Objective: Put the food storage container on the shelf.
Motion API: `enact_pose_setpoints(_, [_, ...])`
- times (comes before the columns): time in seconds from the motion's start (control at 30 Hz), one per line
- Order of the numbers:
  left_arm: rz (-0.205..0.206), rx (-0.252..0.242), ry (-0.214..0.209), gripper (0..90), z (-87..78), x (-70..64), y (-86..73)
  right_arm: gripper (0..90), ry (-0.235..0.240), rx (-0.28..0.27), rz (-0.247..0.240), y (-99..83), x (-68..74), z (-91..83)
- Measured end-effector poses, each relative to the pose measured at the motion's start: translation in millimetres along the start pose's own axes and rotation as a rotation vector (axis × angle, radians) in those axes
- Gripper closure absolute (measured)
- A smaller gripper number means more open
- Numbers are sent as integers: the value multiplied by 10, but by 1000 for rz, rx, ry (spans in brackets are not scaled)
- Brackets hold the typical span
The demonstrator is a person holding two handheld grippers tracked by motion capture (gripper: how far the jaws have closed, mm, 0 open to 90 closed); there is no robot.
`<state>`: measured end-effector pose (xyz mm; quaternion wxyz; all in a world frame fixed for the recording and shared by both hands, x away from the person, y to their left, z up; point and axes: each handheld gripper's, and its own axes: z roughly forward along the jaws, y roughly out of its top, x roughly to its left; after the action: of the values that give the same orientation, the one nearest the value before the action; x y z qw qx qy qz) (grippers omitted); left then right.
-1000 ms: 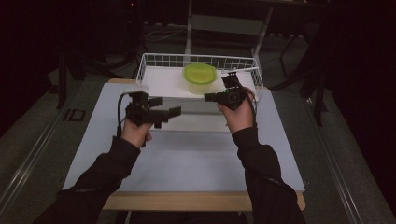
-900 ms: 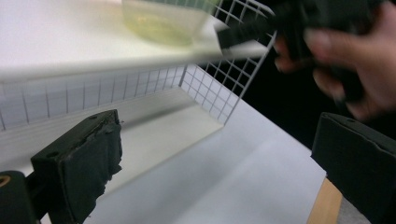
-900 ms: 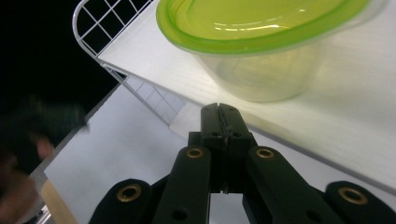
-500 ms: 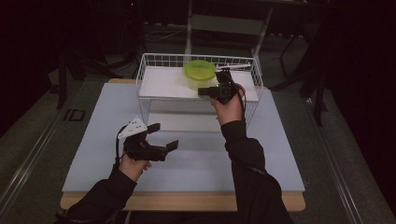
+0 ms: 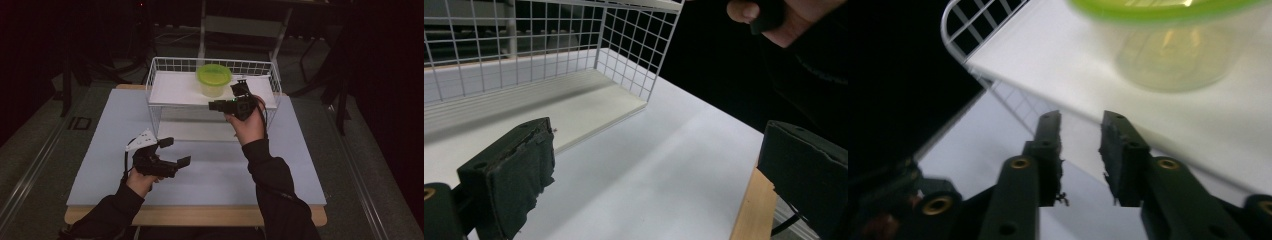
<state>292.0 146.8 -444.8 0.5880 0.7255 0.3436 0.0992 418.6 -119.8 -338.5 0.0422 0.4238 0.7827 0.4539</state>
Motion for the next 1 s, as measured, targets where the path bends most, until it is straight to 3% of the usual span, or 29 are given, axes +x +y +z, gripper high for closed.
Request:
enact_pose_setpoints(0.13, [21, 2, 1, 24, 0, 42, -64, 457, -11, -8, -66, -131, 103, -48])
enact_pose_setpoints(0.3, [23, -15, -1, 24, -8, 114, -96, 325, -1, -19, -154, -295, 175, -112])
enact_pose_setpoints(0.47, [21, 6, -16, 24, -2, 135, -121, 224, 56, -28, -162, -451, 170, -152])
enact_pose_setpoints(0.77, [54, 38, -29, 24, 34, 133, -175, 227, 41, -58, -174, -827, 93, -145])
enact_pose_setpoints(1.0, [64, 64, -43, 24, 79, 107, -218, 212, -11, -49, -234, -1086, 60, -82])
